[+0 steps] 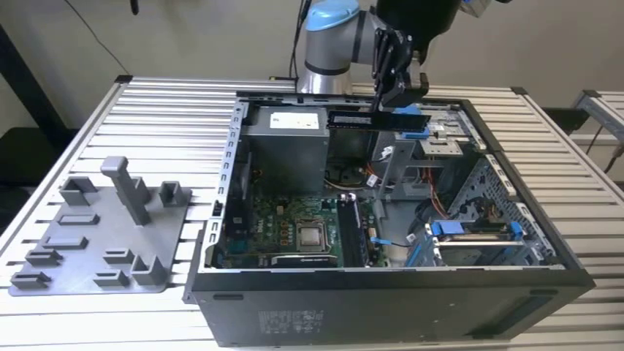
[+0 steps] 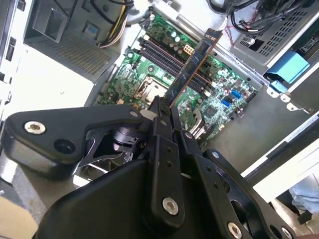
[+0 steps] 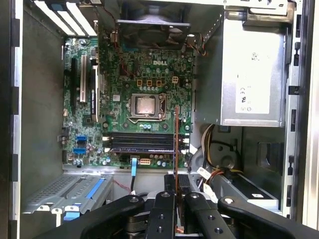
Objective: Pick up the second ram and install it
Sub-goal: 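Insert the second ram into the second slot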
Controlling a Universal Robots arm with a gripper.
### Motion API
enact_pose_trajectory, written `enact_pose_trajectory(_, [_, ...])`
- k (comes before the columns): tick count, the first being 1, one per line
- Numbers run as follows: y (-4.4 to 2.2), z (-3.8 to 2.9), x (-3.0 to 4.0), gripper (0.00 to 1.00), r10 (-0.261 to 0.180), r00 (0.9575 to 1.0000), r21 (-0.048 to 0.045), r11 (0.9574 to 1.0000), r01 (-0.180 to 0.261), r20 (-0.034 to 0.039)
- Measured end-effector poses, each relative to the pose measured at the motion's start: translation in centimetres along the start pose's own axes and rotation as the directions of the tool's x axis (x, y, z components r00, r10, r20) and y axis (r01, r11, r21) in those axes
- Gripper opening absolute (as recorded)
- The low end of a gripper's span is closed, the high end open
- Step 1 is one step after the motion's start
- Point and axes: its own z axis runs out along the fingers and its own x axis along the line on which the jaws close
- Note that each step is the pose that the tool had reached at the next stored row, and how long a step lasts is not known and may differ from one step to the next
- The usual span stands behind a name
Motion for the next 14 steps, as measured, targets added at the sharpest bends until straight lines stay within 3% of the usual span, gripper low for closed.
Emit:
enact_pose_trajectory(9, [-0.03, 0.0, 0.0, 0.14, 0.001, 1.0, 0.0001, 1.0, -0.001, 0.0001])
enact_pose_trajectory(14, [-0.04, 0.02, 0.0, 0.14, 0.027, 0.9996, 0.0013, 0.9996, -0.027, 0.0012])
